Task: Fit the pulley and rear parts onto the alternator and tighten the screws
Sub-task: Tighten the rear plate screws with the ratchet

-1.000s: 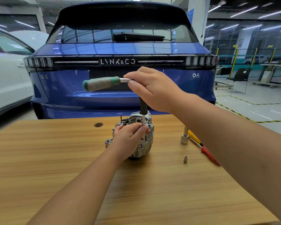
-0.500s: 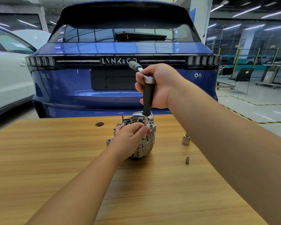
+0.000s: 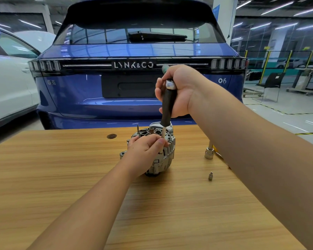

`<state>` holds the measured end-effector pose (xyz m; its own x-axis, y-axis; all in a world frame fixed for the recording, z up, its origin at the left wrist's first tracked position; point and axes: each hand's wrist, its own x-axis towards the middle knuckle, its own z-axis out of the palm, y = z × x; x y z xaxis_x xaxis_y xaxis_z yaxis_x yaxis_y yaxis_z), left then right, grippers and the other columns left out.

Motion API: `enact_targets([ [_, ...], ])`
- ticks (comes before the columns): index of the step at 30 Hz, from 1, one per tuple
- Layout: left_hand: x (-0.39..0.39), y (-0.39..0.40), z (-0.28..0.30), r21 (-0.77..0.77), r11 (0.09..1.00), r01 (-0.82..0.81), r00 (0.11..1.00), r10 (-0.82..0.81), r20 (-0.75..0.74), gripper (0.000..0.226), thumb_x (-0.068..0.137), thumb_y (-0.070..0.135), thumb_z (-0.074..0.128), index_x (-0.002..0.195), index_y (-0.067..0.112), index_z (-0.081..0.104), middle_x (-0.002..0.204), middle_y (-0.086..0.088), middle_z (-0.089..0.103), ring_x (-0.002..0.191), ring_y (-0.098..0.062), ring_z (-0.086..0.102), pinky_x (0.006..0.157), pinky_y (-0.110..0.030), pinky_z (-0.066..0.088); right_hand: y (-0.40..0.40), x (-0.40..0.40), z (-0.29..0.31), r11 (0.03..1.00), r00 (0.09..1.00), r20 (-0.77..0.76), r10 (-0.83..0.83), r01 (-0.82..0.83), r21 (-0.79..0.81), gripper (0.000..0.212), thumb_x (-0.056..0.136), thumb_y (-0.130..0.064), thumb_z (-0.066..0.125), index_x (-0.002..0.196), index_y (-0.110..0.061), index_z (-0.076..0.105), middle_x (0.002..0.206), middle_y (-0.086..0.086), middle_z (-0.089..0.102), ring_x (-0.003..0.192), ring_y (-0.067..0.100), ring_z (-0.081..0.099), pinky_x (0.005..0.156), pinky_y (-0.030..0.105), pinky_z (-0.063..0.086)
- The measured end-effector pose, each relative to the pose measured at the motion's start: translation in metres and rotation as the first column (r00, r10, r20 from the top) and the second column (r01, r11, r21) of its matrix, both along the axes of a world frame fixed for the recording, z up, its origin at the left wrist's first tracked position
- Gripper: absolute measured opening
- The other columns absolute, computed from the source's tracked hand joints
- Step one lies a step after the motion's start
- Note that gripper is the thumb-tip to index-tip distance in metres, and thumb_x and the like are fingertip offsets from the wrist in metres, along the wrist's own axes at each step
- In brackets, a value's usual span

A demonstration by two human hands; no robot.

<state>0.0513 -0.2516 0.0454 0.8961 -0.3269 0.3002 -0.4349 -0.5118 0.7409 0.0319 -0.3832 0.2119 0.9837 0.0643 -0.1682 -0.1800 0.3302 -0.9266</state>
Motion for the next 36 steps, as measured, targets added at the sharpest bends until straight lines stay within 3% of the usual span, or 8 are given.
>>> enact_targets([
  [4, 0.002, 0.001, 0.0, 0.001, 1.0, -0.004, 1.0, 0.004, 0.004, 0.027, 0.105, 0.046, 0.037, 0.101, 0.061, 0.059, 0.104, 0.04, 0.061, 0.125, -0.013, 0.048, 0.115, -0.057, 0.027, 0.007, 0.004, -0.001, 0.99, 0.99, 0.025, -0.139, 0.139, 0.012, 0.008, 0.096, -0.012, 0.048, 0.093, -0.012, 0.056, 0.073, 0.0, 0.053, 0.059, 0.012, 0.051, 0.065, 0.03, 0.048],
  [9, 0.002, 0.0, -0.004, -0.006, 1.0, -0.022, 1.0, 0.022, 0.011, 0.033, 0.106, 0.045, 0.035, 0.098, 0.051, 0.066, 0.098, 0.047, 0.057, 0.118, 0.012, 0.037, 0.118, -0.054, 0.018, 0.008, 0.003, 0.001, 0.843, 0.965, 0.262, 0.023, 0.122, -0.524, 0.016, 0.096, -0.027, 0.066, 0.1, -0.013, 0.059, 0.075, -0.003, 0.057, 0.061, 0.013, 0.064, 0.075, 0.041, 0.057],
  [11, 0.002, -0.001, -0.006, 0.006, 1.0, -0.019, 0.999, 0.019, 0.029, 0.036, 0.107, 0.044, 0.034, 0.096, 0.044, 0.069, 0.094, 0.05, 0.055, 0.101, 0.035, 0.029, 0.119, -0.05, 0.012, 0.007, 0.002, 0.012, 0.622, 0.937, 0.326, 0.125, 0.182, -0.761, 0.017, 0.095, -0.03, 0.067, 0.099, -0.014, 0.063, 0.071, -0.004, 0.063, 0.062, 0.013, 0.066, 0.068, 0.035, 0.059],
  [15, 0.005, -0.003, -0.008, 0.01, 0.999, -0.035, 0.996, 0.034, 0.087, 0.038, 0.107, 0.041, 0.034, 0.094, 0.041, 0.069, 0.086, 0.035, 0.062, 0.095, 0.043, 0.022, 0.115, -0.039, 0.009, 0.008, 0.007, 0.014, -0.272, 0.768, 0.42, 0.484, 0.588, -0.762, 0.015, 0.099, -0.03, 0.058, 0.092, -0.017, 0.053, 0.073, -0.004, 0.051, 0.063, 0.016, 0.048, 0.053, 0.03, 0.036],
  [18, 0.007, -0.003, -0.01, 0.015, 1.0, -0.025, 0.994, 0.023, 0.111, 0.038, 0.108, 0.04, 0.033, 0.094, 0.042, 0.068, 0.089, 0.042, 0.061, 0.1, 0.037, 0.03, 0.11, -0.03, 0.003, 0.005, 0.008, -0.011, -0.018, 0.455, 0.577, 0.678, 0.795, -0.606, 0.032, 0.097, -0.04, 0.06, 0.08, -0.019, 0.042, 0.073, -0.009, 0.039, 0.069, 0.019, 0.041, 0.061, 0.031, 0.03],
  [22, 0.008, -0.004, -0.009, 0.057, 0.998, -0.026, 0.993, 0.019, 0.12, 0.033, 0.106, 0.044, 0.033, 0.095, 0.046, 0.065, 0.094, 0.038, 0.062, 0.104, 0.027, 0.041, 0.113, -0.029, 0.002, 0.005, 0.013, -0.035, 0.495, 0.145, 0.903, 0.405, 0.795, -0.35, 0.046, 0.097, -0.033, 0.062, 0.061, -0.017, 0.037, 0.061, -0.003, 0.038, 0.057, 0.022, 0.036, 0.053, 0.031, 0.025],
  [29, 0.005, -0.007, -0.01, 0.04, 0.998, -0.05, 0.988, 0.044, 0.148, 0.02, 0.104, 0.036, 0.047, 0.097, 0.046, 0.063, 0.094, 0.029, 0.067, 0.102, 0.026, 0.042, 0.109, -0.027, 0.002, 0.004, 0.02, -0.021, -0.152, 0.519, 0.741, 0.426, 0.849, -0.507, 0.042, 0.104, -0.055, 0.035, 0.077, -0.023, 0.041, 0.064, -0.007, 0.041, 0.054, 0.014, 0.038, 0.048, 0.029, 0.02],
  [36, 0.001, -0.004, -0.008, -0.02, 0.999, -0.025, 0.993, 0.028, 0.112, 0.024, 0.105, 0.032, 0.046, 0.099, 0.044, 0.067, 0.086, 0.041, 0.061, 0.106, 0.017, 0.043, 0.116, -0.04, 0.008, 0.008, -0.002, -0.004, 0.162, 0.5, 0.423, 0.755, 0.483, -0.86, 0.036, 0.101, -0.044, 0.034, 0.101, -0.018, 0.059, 0.091, -0.006, 0.048, 0.078, 0.005, 0.045, 0.067, 0.025, 0.032],
])
